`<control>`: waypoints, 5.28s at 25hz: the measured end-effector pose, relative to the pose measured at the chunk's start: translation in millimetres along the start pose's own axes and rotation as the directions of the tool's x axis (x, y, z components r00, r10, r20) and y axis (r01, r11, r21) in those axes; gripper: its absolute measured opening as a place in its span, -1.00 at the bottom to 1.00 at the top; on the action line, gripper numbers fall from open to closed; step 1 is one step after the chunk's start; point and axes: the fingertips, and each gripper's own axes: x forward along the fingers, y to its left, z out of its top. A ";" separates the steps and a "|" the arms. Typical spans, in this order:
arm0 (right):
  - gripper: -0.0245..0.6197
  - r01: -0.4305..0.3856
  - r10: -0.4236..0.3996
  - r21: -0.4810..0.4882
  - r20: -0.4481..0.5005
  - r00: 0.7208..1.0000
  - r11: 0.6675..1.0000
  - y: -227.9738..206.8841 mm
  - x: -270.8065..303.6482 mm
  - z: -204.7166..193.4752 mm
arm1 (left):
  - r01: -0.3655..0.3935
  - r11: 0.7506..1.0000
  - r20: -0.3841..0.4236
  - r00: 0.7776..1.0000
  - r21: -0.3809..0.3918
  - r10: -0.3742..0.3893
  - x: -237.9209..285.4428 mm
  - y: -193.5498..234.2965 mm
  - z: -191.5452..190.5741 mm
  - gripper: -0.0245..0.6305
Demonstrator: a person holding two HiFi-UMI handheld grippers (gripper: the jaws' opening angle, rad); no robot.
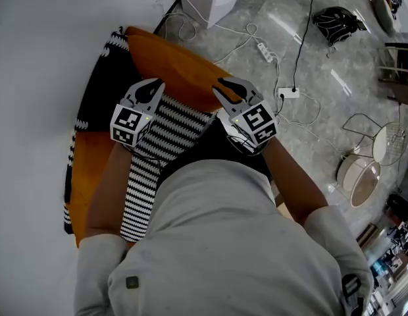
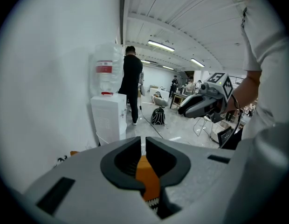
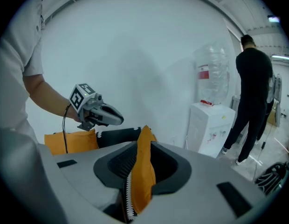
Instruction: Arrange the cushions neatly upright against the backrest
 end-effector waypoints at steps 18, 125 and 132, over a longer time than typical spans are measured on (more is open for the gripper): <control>-0.19 -0.094 0.127 0.130 -0.270 0.955 0.987 -24.0 92.1 -108.3 | 0.394 0.845 -0.459 0.864 0.361 -0.207 126.6 51.0 -71.9 -0.34; -0.81 -0.811 0.496 -0.524 -0.649 0.578 0.260 183.1 172.5 22.8 | -0.297 0.952 -0.554 0.806 -0.077 0.207 -163.4 29.6 -145.4 -0.85; -0.81 -0.811 0.462 -0.538 -0.673 0.578 0.230 189.5 211.5 19.4 | -0.301 0.947 -0.531 0.824 -0.113 0.199 -161.2 63.2 -174.8 -0.85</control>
